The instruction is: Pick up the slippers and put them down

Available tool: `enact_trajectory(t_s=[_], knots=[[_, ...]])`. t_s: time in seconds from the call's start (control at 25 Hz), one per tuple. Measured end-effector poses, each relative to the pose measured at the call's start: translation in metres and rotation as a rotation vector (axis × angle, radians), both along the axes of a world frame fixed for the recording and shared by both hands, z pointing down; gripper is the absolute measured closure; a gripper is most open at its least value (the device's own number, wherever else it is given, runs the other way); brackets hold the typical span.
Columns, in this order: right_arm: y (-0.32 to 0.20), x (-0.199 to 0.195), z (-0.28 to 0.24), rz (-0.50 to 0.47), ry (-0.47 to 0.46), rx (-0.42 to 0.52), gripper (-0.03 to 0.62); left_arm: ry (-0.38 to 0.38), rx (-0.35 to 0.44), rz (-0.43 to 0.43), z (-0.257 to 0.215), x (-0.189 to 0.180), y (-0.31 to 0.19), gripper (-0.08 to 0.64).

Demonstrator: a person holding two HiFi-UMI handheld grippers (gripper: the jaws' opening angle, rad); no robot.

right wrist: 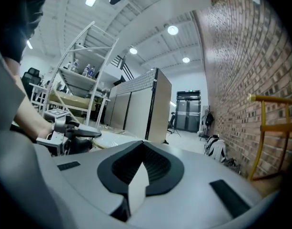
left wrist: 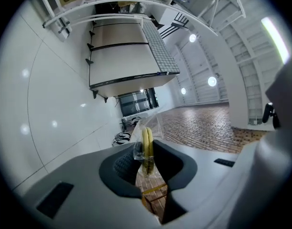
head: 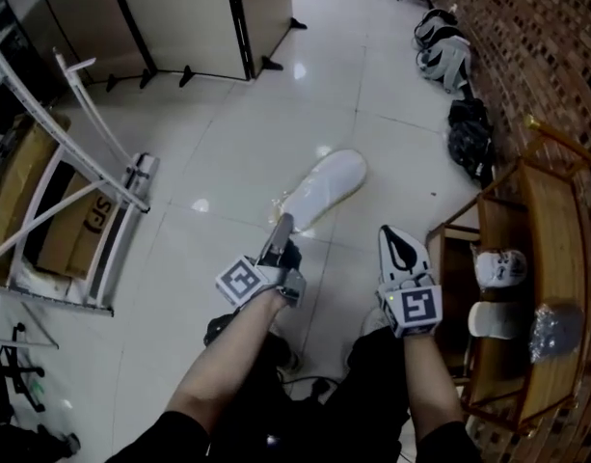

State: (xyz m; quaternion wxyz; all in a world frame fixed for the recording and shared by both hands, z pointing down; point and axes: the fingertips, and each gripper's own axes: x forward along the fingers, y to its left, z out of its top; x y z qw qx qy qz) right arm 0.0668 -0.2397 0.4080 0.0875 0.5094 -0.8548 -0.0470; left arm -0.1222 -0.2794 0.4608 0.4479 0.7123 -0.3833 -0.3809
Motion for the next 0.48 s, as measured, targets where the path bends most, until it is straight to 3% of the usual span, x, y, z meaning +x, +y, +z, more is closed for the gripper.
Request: enact_trajectory(t_s=[0.08,0.12,0.24,0.36,0.48], knots=[[-0.019,0.0,0.019,0.022,-0.039,-0.062,0.583,-0.107,-0.057,-0.021,0.034,-0.003,-0.006,0.495],[-0.028,-0.001,0.028,0.03,-0.054,-0.088,0.583,-0.12,-0.077,-0.021,0.049,-0.001,-0.009,0.495],[-0.051,0.0,0.057,0.075,-0.088,-0.157,0.583,-0.031,-0.092,0.023,0.079,0.018,-0.018,0.495],[-0.064,0.007,0.09,0.115,-0.102,-0.215,0.583,-0.034,-0.103,0.072,0.107,0.032,-0.024,0.495],[-0.074,0.02,0.12,0.132,-0.106,-0.273,0.583,0.046,-0.13,0.036,0.136,0.038,-0.032,0.495]])
